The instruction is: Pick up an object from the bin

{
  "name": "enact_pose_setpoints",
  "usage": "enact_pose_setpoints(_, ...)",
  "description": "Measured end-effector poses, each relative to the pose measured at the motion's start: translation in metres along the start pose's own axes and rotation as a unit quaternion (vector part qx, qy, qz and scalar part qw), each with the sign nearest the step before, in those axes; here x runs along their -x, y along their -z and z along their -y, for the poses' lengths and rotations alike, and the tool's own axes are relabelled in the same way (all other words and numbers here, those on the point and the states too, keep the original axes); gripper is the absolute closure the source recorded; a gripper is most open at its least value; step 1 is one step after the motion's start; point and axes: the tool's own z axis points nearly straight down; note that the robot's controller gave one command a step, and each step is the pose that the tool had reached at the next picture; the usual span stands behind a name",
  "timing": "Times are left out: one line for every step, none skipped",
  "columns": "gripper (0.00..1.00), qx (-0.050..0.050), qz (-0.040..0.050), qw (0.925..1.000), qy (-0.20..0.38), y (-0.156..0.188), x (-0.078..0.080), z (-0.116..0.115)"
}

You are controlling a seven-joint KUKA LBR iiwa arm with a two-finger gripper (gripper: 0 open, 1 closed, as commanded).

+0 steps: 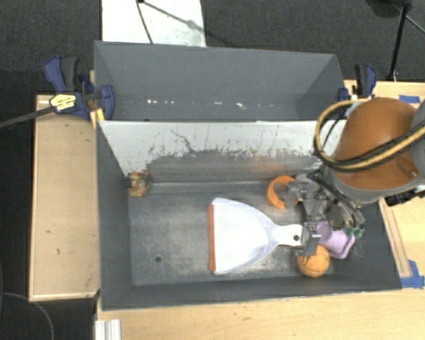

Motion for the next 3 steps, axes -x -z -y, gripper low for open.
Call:
enact_pose_setpoints(0.0,0.0,-0.0008,0.9982,-0.06,-0.018,0.001,0.018)
enact_pose_setpoints(0.0,0.0,0.0011,0.9857,-0.169,-0.09,0.023,0.006)
enact_pose_setpoints(1.0,0.002,0.008,0.9869,-0.161,-0.12,0.033,0.001)
